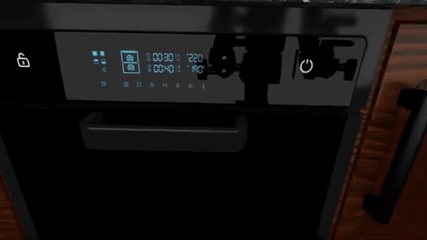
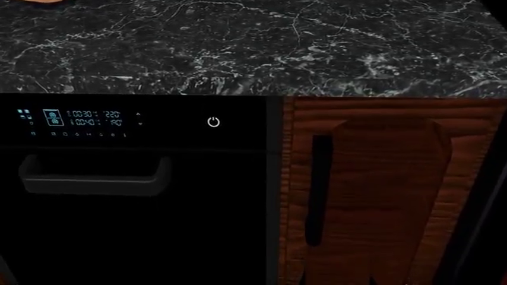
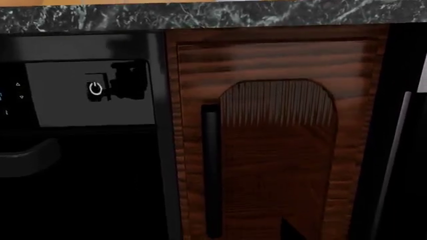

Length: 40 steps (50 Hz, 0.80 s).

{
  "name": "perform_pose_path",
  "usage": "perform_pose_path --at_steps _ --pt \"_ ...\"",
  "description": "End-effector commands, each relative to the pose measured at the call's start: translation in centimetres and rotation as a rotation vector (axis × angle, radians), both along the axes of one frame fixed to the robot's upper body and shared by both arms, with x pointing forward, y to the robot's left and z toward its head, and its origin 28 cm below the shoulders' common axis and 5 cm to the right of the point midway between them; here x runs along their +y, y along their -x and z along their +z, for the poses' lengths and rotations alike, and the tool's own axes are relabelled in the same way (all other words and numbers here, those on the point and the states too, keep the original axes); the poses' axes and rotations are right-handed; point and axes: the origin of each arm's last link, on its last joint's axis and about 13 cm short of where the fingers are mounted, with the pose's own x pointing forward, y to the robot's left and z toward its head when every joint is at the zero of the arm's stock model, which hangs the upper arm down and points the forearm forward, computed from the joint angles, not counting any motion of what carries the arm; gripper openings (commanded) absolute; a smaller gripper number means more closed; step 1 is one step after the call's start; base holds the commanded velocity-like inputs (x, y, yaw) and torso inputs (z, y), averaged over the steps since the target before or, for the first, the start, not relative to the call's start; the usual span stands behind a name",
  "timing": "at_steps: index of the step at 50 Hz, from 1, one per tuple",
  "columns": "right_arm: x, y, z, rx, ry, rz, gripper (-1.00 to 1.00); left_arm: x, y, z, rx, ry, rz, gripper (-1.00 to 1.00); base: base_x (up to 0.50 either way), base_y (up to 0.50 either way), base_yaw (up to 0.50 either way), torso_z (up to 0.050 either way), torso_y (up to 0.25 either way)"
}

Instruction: Open the dishwasher door

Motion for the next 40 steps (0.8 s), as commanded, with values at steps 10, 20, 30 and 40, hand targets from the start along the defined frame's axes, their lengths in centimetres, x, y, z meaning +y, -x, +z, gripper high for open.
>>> perform_pose_path --at_steps 10,20,30,40 --pt "-0.05 0.04 -0.02 -0.001 -0.009 -0.003 1.0 -0.09 -0.02 0.07 0.0 -0.008 -0.001 1.0 0.0 0.0 0.0 -0.05 0.0" --pt "-0.01 0.05 -0.01 -0.002 -0.017 -0.002 1.0 -0.09 0.09 0.16 -0.011 -0.02 0.003 1.0 0.0 0.0 0.0 -0.02 0.0" --pt "-0.04 -0.05 -0.09 0.001 -0.007 -0.001 1.0 -0.11 -0.17 0.06 -0.017 -0.025 0.0 1.0 0.2 0.0 0.0 0.0 0.0" --pt "-0.15 0.06 -0.12 0.0 -0.008 -0.004 1.0 -0.26 -0.23 0.22 -0.023 -0.028 -0.003 1.0 0.29 0.0 0.0 0.0 0.0"
